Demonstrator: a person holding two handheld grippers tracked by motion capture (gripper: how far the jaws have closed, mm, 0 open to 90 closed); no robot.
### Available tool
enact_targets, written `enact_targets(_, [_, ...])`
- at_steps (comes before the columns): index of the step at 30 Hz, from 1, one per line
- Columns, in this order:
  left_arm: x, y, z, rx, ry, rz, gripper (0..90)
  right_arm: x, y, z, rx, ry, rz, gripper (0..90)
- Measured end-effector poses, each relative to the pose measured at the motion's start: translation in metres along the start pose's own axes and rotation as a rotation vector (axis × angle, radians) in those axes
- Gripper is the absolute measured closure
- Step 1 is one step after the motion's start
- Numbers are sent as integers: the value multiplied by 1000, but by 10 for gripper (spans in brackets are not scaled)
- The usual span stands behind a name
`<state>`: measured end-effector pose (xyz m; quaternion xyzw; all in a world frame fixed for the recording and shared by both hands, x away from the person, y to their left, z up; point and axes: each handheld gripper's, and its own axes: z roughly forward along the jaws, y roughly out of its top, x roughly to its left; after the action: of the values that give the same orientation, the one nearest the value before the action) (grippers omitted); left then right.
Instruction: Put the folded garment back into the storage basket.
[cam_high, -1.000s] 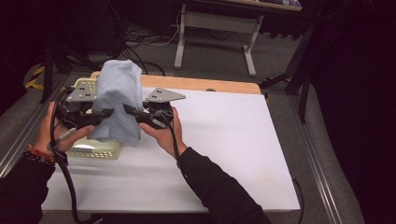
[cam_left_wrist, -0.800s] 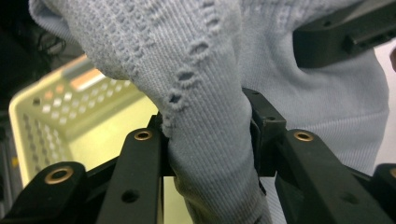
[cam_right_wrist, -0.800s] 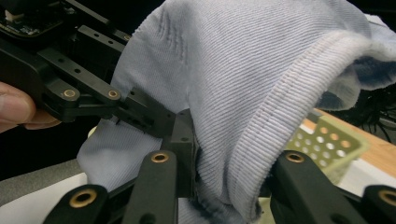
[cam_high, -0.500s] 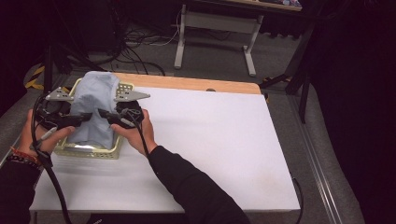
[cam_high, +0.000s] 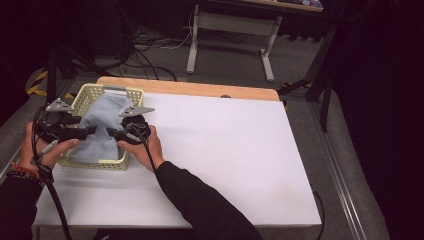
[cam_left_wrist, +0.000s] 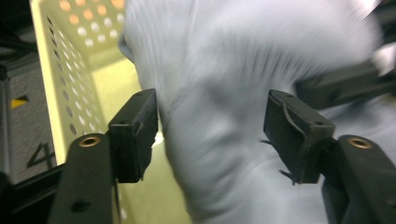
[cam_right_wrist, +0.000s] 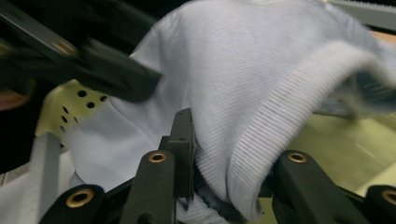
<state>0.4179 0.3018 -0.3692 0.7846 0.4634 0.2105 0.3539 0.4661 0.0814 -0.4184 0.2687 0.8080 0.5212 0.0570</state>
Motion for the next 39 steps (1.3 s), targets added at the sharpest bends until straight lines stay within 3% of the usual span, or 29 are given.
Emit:
enact_targets(3, [-7, 5, 1, -15, 30, 31, 360, -2, -1, 1, 21, -16, -5, 632])
enact_targets(5, [-9, 8, 4, -12, 32, 51, 430, -3, -2, 0, 30, -40, -8, 562])
enact_targets(7, [-11, 11, 9, -6, 32, 63, 585, -5, -3, -4, 25, -46, 2, 515])
enact_targets(8, [-11, 12, 11, -4, 29, 68, 655, -4, -3, -8, 19, -50, -5, 466])
enact_targets(11, [-13, 20, 22, 4, 31, 85, 757, 2, -1, -19, 28, -87, -55, 400])
enact_targets(14, [-14, 26, 34, 25, 46, 91, 800, 7, -4, -34, 21, -110, -97, 391])
enact_targets(16, [-13, 31, 44, 32, 83, 90, 800, 8, -7, -46, 11, -118, -115, 384])
enact_targets(20, [-5, 37, 56, 7, 135, 41, 768, 5, -19, -76, -19, -118, -131, 375])
enact_targets(23, [0, 39, 64, 16, 117, 12, 769, 1, -34, -102, -31, -132, -165, 369])
enact_targets(25, [0, 39, 72, 25, 92, 14, 780, -2, -42, -114, -13, -136, -209, 364])
enact_targets(27, [-4, 39, 76, 37, 93, 22, 801, -7, -51, -130, -1, -164, -258, 362])
enact_targets(30, [-10, 41, 82, 52, 79, 46, 825, -16, -65, -154, 4, -178, -262, 358])
enact_targets(32, [-16, 43, 85, 58, 96, 74, 826, -21, -75, -170, -1, -189, -266, 356])
enact_targets(35, [-21, 47, 84, 30, 117, 89, 794, -28, -89, -189, 2, -218, -263, 356])
enact_targets(37, [-23, 49, 83, 0, 102, 76, 784, -33, -99, -204, 0, -228, -255, 356])
enact_targets(39, [-27, 50, 84, -1, 87, 89, 794, -36, -107, -217, 4, -247, -252, 354])
